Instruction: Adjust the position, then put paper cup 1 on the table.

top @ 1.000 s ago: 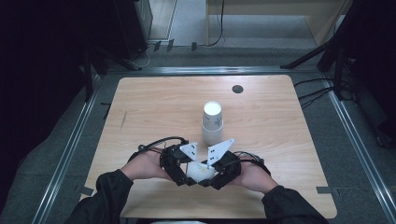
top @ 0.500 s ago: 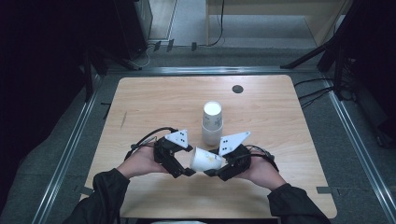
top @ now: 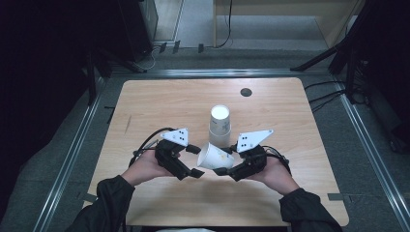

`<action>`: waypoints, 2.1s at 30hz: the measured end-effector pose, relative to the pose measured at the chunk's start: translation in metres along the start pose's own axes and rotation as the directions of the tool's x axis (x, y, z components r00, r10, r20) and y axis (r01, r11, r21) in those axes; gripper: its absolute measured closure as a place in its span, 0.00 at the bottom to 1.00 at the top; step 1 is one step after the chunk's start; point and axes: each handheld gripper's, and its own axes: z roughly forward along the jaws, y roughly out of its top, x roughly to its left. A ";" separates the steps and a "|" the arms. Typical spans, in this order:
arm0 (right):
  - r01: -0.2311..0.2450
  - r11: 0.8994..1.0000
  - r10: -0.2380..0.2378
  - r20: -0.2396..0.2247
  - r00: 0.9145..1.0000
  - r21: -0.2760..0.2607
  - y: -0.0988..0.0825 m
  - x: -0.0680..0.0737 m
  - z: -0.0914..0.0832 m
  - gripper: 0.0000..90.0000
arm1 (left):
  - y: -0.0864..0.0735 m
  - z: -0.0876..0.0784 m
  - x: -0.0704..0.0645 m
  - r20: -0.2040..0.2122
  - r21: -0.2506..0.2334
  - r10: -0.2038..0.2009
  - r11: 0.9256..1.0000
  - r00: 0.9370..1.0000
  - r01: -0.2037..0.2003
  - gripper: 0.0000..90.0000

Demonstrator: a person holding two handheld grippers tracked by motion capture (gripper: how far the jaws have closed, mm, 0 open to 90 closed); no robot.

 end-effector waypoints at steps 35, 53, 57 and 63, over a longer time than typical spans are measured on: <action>-0.005 0.999 0.000 -0.102 0.995 -0.047 0.009 0.000 0.017 0.37 | -0.005 -0.005 -0.004 0.042 -0.225 -0.088 0.970 0.995 0.095 0.25; 0.002 1.000 -0.003 -0.094 0.996 -0.012 0.009 0.002 0.020 0.38 | -0.005 -0.006 -0.005 0.032 -0.206 -0.077 0.975 0.996 0.082 0.31; 0.009 1.000 -0.011 -0.085 0.996 -0.015 0.009 0.003 0.020 0.36 | -0.005 -0.006 -0.004 0.032 -0.206 -0.077 0.975 0.997 0.082 0.31; 0.020 1.000 -0.019 -0.081 0.997 0.005 0.009 0.005 0.024 0.29 | -0.005 -0.007 -0.004 0.029 -0.210 -0.075 0.974 0.997 0.080 0.31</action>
